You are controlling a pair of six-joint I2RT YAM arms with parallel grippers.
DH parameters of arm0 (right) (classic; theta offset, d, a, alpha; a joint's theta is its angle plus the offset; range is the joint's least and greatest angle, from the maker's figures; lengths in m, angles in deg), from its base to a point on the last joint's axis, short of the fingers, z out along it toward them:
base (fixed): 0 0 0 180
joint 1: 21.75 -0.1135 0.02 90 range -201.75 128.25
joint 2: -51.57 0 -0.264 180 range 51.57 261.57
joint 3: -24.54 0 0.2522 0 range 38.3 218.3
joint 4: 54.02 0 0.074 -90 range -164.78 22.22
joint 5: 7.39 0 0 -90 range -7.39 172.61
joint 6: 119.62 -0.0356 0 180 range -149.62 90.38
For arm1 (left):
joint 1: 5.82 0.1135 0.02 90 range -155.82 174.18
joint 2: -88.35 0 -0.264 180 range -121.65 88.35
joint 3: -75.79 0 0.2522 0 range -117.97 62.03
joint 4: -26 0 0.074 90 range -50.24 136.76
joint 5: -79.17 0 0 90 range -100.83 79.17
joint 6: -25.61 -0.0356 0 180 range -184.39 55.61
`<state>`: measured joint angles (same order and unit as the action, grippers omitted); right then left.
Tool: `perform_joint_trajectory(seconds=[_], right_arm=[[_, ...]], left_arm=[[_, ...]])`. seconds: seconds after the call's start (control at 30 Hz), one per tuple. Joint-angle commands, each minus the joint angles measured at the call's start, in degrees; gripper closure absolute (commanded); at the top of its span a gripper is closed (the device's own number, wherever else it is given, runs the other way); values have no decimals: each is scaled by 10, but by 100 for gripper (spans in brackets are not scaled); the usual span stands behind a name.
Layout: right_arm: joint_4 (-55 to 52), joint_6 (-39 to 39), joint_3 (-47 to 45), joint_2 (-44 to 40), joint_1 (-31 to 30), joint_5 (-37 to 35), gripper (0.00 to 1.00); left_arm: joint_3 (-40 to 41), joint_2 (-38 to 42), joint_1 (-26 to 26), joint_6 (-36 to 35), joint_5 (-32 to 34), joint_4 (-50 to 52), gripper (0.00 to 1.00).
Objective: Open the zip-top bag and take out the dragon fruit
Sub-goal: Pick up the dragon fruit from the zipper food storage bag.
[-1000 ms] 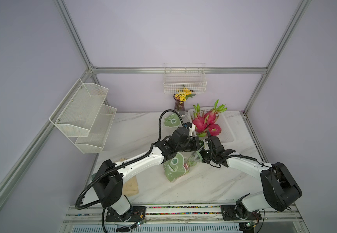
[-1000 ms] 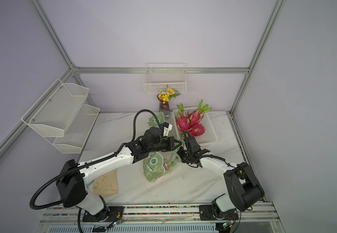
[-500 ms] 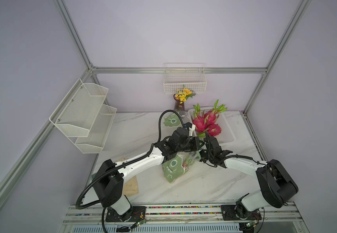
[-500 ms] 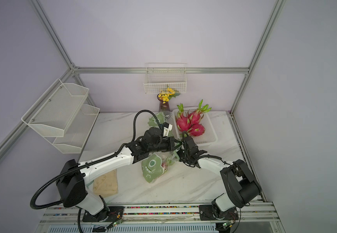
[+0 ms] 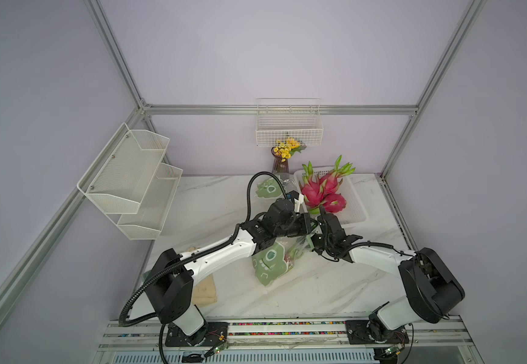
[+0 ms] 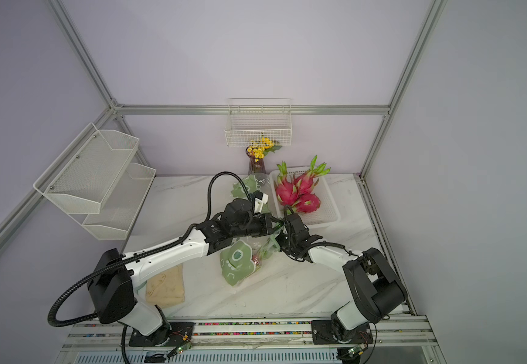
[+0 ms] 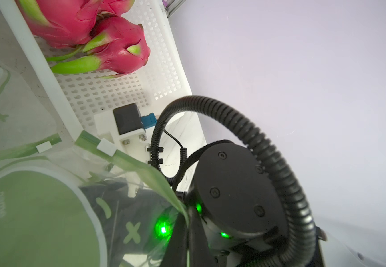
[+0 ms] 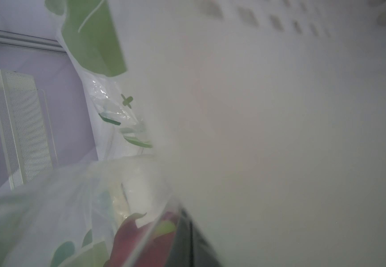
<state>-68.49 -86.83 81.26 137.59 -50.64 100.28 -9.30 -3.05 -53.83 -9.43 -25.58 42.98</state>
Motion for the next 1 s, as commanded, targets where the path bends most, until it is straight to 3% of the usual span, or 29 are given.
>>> perform_joint_trajectory(seconds=[0.0,0.37,0.67,0.97], right_arm=[[-57,33,25,-48,-4,-28,100],[-149,135,66,-197,-5,-67,100],[-200,225,121,-269,-4,-41,100],[-234,282,170,-290,-4,8,100]], left_arm=[[8,27,13,-2,2,-37,100],[33,87,59,-15,16,-1,100],[59,147,83,-21,27,36,100],[80,142,86,-28,-7,31,100]])
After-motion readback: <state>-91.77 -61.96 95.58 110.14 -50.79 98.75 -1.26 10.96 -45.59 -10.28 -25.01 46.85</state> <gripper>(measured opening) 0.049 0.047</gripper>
